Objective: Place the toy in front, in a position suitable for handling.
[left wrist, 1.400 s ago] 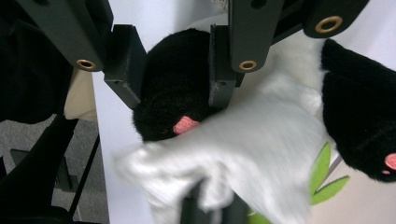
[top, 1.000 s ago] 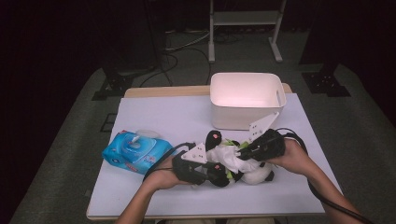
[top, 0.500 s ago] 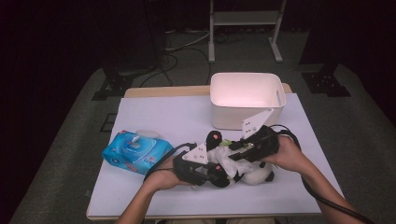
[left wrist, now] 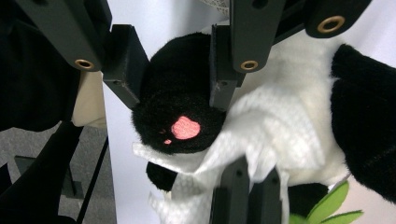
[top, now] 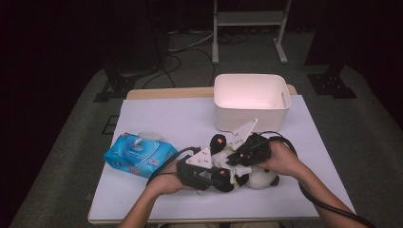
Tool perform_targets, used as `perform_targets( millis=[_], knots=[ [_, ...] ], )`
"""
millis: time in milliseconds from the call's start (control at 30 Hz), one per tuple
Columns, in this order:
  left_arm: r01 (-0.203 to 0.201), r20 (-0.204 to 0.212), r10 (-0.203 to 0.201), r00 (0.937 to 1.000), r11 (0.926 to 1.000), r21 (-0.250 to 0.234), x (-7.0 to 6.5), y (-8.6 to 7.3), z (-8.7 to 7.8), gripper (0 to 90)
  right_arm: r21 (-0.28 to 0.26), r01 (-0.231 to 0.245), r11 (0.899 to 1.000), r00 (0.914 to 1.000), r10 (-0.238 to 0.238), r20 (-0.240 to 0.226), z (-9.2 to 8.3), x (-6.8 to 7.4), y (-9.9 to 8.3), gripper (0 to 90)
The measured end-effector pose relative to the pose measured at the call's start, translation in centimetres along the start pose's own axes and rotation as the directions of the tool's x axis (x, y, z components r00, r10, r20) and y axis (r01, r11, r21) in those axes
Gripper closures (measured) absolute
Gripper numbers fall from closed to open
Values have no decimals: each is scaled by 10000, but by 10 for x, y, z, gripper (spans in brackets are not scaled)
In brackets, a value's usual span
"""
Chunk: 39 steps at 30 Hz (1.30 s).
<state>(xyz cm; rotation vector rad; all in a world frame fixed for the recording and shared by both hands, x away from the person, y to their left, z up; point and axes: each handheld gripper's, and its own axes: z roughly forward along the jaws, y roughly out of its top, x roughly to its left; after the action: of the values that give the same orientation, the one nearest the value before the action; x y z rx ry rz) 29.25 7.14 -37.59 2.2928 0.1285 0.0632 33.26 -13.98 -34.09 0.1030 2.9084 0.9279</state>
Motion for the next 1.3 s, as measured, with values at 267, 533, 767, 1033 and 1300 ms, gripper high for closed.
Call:
perform_targets(
  millis=[267,533,767,1033,1300],
  knots=[
    [66,48,-66,10000,10000,0,1,2,-3,587,-598,-532,9968,9986,532,-8,-15,2,-24,844],
    [266,258,-266,9993,9996,-13,2,1,-11,581,-872,-769,9932,9970,766,-73,-13,5,-33,850],
    [407,155,-401,9991,9982,-441,4,4,-28,582,-1133,-1006,9885,9948,981,-276,-12,6,-41,854],
    [618,-383,-616,9974,9981,38,13,5,-18,580,-1063,-859,9906,9962,841,-211,-12,12,-41,855],
    [764,-127,-763,9970,9971,46,10,2,-3,586,-883,-788,9930,9969,780,-124,-14,14,-33,854]
  ],
)
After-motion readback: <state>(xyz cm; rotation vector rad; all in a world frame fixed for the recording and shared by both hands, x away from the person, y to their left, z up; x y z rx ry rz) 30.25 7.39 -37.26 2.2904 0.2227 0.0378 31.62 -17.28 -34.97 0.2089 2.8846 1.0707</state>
